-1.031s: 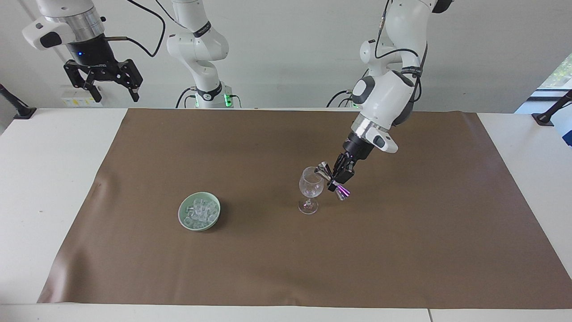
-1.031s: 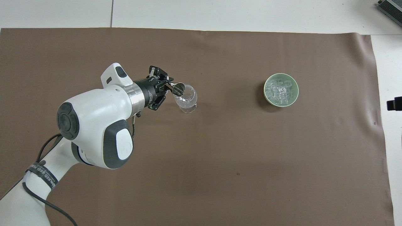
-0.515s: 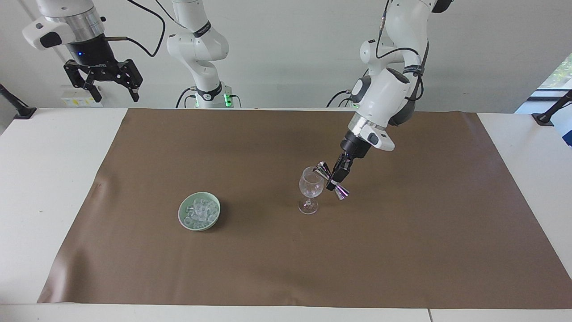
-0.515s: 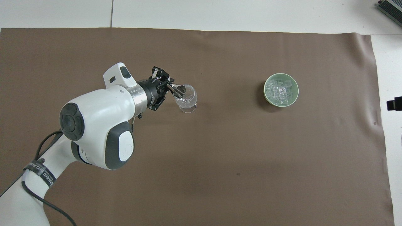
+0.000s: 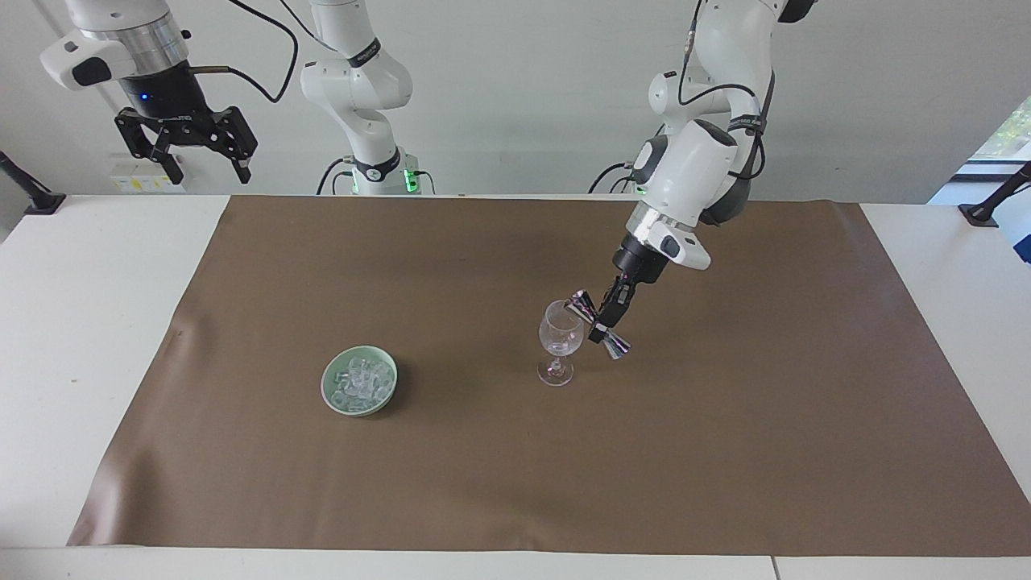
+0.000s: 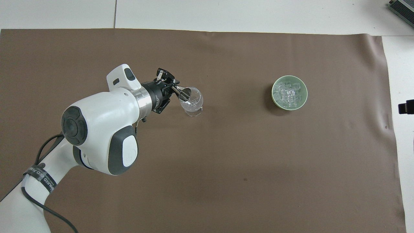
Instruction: Pour wine and add ice with both arms
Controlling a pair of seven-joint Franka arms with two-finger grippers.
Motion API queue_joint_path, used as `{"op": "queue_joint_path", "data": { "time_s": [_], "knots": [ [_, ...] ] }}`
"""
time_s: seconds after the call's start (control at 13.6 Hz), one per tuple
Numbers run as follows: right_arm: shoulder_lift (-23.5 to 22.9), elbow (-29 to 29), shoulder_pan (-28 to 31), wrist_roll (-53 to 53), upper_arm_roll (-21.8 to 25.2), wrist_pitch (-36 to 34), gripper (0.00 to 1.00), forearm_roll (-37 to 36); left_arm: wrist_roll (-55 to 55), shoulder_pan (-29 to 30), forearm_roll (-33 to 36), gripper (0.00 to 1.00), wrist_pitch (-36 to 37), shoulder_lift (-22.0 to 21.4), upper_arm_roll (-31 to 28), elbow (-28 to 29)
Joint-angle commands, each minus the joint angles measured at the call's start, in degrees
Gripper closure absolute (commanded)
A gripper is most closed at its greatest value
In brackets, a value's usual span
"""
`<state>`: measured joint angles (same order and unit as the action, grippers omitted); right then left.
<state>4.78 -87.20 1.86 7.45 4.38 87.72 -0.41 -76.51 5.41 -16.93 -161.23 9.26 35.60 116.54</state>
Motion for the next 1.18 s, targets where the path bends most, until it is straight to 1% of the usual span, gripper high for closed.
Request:
{"op": "queue_joint_path", "data": {
  "time_s": [0.0, 0.81, 1.1],
  "knots": [
    [0.5, -0.4, 0.1, 0.9, 0.2, -0.4, 0.00, 1.1, -0.7, -0.8, 2.2, 1.00, 1.3, -0.2, -0.7, -1.0],
    [0.5, -0.4, 0.1, 0.9, 0.2, -0.4, 0.00, 1.1, -1.0, -0.8, 6.9, 1.00, 1.3, 0.8, -0.7, -2.1],
    [0.5, -0.4, 0.1, 0.9, 0.2, -0.4, 0.00, 1.1, -1.1, -0.8, 7.1, 1.00, 1.2, 1.5, -0.7, -3.1]
  ]
}}
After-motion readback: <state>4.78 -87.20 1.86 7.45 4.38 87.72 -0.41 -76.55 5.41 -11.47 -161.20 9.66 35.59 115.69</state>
